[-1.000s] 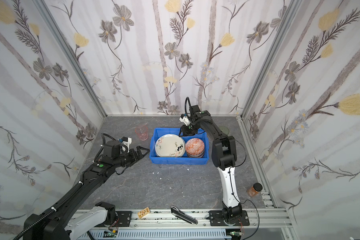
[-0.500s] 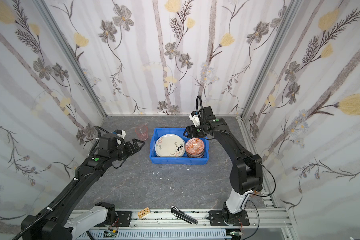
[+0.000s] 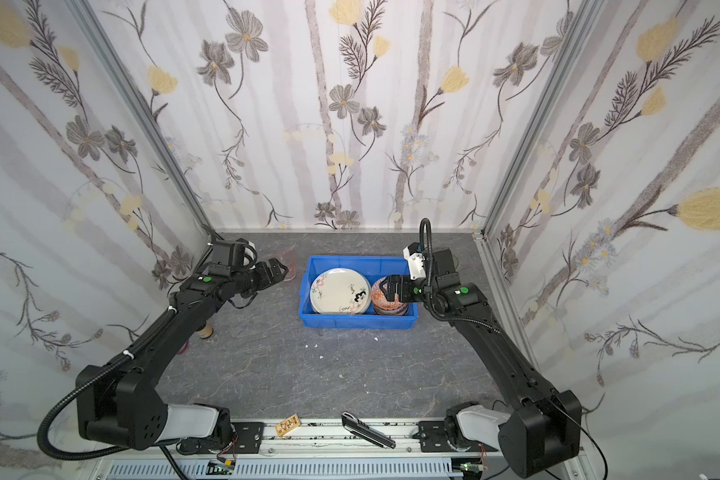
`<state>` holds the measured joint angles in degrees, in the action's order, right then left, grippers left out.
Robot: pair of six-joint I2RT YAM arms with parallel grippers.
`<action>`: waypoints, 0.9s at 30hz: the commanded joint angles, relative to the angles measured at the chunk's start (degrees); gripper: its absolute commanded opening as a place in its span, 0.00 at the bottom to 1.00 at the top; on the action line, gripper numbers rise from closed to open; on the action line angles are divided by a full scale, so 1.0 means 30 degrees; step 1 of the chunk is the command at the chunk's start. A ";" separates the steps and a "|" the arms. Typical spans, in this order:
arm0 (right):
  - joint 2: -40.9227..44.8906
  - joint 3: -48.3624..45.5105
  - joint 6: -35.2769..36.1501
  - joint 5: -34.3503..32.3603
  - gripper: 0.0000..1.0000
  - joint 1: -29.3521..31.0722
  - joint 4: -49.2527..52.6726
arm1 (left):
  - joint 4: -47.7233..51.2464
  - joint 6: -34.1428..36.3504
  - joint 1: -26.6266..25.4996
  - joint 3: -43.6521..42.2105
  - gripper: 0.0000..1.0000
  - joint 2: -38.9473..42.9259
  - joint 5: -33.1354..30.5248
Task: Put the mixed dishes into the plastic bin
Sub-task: 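Open the right gripper and withdraw it while the left moves toward the pink cup, then lower the left gripper onto the pink clear cup and grasp its rim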
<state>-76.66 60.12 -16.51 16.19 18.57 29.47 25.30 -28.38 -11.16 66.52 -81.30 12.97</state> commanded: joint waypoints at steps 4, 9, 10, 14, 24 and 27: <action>0.3123 -0.2630 -0.0656 -0.2525 1.00 -0.0181 -0.0964 | 0.1788 0.0536 0.0418 0.3265 0.99 -0.3646 -0.2131; 0.5532 -0.4017 -0.0718 -0.3432 1.00 -0.0386 -0.0482 | 0.2889 0.0320 0.0698 0.6192 0.89 -0.6737 -0.2251; 0.5819 -0.4122 -0.0665 -0.3461 1.00 -0.0439 -0.0326 | 0.3078 0.0306 0.0729 0.6685 0.87 -0.7168 -0.2418; 0.6725 -0.4104 -0.0589 -0.3823 1.00 -0.0677 0.0509 | 0.4370 0.0342 0.0862 0.9111 0.82 -0.9162 -0.2964; 0.7153 -0.4335 -0.0669 -0.4541 1.00 -0.1282 0.1392 | 0.5555 0.0298 0.1110 1.2088 0.70 -1.2071 -0.3762; 0.7353 -0.4438 -0.0662 -0.4604 1.00 -0.1456 0.1307 | 0.5675 0.0350 0.1170 1.2460 0.69 -1.2515 -0.3831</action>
<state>-55.02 46.98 -18.55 3.70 14.59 33.71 40.75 -27.24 -7.84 102.65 -117.89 3.03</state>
